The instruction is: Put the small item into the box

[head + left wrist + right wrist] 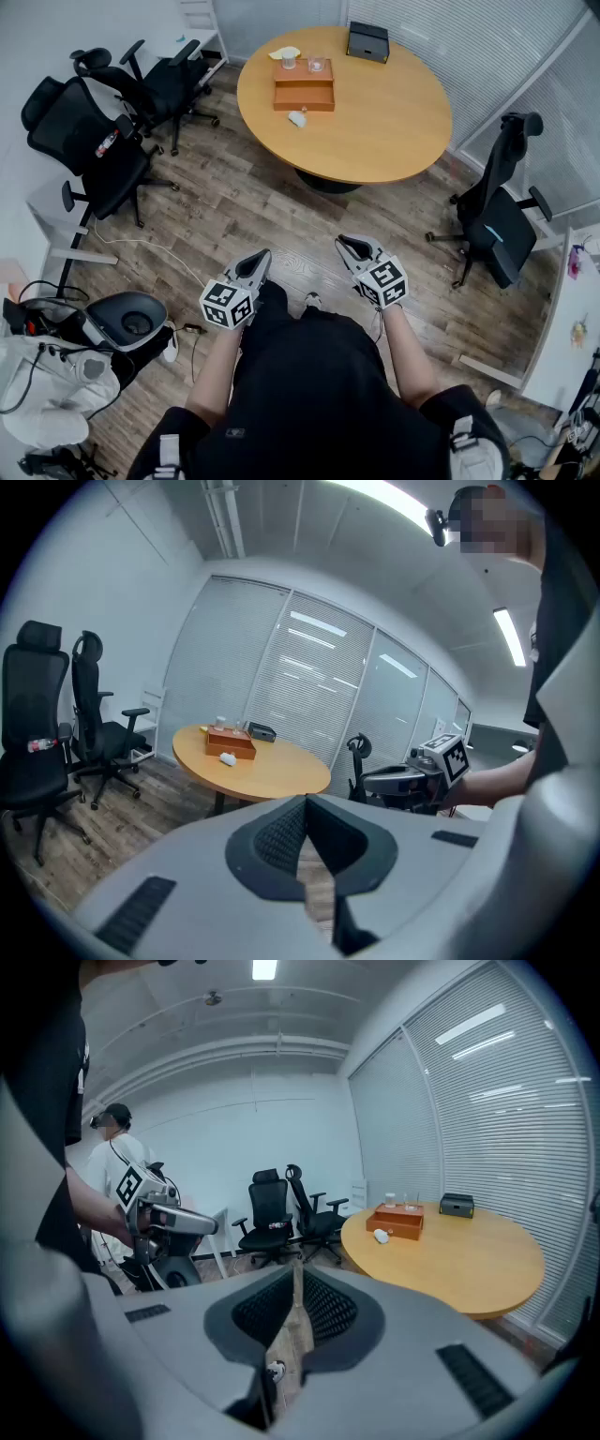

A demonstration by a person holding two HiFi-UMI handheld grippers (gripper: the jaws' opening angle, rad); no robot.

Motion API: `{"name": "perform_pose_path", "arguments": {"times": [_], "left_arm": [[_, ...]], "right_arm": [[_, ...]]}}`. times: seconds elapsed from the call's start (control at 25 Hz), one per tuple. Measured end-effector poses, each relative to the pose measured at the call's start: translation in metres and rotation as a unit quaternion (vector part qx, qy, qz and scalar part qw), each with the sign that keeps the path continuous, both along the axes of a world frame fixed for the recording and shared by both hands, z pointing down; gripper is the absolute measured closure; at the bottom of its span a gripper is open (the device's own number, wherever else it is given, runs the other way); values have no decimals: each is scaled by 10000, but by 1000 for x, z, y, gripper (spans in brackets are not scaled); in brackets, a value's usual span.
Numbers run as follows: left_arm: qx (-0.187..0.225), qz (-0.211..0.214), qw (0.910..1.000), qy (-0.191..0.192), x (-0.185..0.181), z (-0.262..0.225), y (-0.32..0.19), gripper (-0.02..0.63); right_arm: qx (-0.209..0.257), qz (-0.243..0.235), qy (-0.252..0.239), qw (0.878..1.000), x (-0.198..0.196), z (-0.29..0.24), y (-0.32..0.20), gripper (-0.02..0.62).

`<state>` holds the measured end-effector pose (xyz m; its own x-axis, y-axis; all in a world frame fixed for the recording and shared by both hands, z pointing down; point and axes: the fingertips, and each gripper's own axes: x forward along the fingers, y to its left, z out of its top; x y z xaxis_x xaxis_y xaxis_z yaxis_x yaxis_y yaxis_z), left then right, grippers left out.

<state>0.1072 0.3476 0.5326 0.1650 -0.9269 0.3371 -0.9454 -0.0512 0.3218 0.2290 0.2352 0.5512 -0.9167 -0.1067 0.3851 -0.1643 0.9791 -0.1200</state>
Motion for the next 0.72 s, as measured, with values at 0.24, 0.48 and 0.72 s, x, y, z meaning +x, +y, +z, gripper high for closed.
{"name": "perform_pose_path", "arguments": {"times": [0.24,0.48,0.72], "left_arm": [[-77,-14,10000,57,-9,5,6,600],[-107,-13,9999,121,-28,7,-2,600],[-215,102,9996,141,-55,12,-14,600]], "right_arm": [[-104,-51,76,9999,-7,6,7,568],[-188,-6,242,9995,-17,17,1,568],[-277,44,409,9988,-35,24,-7,568]]}}
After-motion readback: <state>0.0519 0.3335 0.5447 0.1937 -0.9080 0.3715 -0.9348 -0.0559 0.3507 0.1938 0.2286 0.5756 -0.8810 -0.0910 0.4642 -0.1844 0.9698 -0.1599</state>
